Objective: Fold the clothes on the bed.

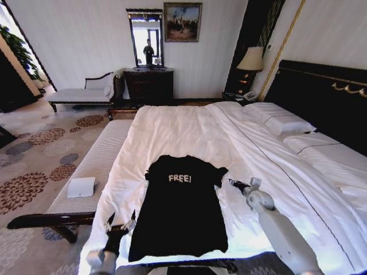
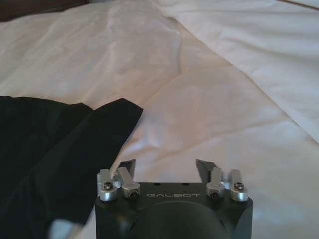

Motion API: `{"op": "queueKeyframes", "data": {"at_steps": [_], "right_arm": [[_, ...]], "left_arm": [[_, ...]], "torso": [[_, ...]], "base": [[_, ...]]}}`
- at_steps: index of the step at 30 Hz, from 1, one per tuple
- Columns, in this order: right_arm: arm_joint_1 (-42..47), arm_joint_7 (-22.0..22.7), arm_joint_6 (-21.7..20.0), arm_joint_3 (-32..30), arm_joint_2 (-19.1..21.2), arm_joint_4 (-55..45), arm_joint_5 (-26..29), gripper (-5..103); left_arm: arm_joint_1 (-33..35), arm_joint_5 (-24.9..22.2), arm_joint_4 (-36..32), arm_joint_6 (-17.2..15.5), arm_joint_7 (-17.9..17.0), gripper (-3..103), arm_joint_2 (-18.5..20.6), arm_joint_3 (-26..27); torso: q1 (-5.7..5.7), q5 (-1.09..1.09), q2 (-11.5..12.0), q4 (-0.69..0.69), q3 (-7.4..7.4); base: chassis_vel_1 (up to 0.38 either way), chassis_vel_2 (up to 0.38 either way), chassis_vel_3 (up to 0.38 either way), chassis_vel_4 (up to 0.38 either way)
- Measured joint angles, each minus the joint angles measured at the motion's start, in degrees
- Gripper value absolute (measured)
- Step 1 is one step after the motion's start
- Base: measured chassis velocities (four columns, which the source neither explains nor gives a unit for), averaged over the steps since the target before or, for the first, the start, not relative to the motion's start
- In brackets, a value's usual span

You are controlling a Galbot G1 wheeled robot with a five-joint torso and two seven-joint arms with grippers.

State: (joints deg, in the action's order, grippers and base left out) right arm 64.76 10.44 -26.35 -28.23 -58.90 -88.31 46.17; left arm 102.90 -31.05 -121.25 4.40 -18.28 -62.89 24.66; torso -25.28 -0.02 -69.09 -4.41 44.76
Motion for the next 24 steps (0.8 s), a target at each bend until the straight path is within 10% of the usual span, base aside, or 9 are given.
{"op": "queueKeyframes", "data": {"at_steps": [9, 24], "right_arm": [[8.0, 0.1, 0.6, -2.2, -1.5, -6.9, -1.2, 99], [7.1, 0.3, 0.6, -0.3, -1.0, -6.3, -0.7, 100]], "left_arm": [[-21.1, -11.3, 8.3, -7.5, -3.0, 100, 2.2, -6.8], [-41.8, -24.7, 24.8, -12.4, -4.9, 100, 0.2, -11.1]], "torso": [[0.0, 0.02, 0.0, -0.02, 0.01], [-0.01, 0.02, 0.0, 0.02, 0.01]], "base": [[0.0, 0.0, 0.0, 0.0], [0.0, 0.0, 0.0, 0.0]]}}
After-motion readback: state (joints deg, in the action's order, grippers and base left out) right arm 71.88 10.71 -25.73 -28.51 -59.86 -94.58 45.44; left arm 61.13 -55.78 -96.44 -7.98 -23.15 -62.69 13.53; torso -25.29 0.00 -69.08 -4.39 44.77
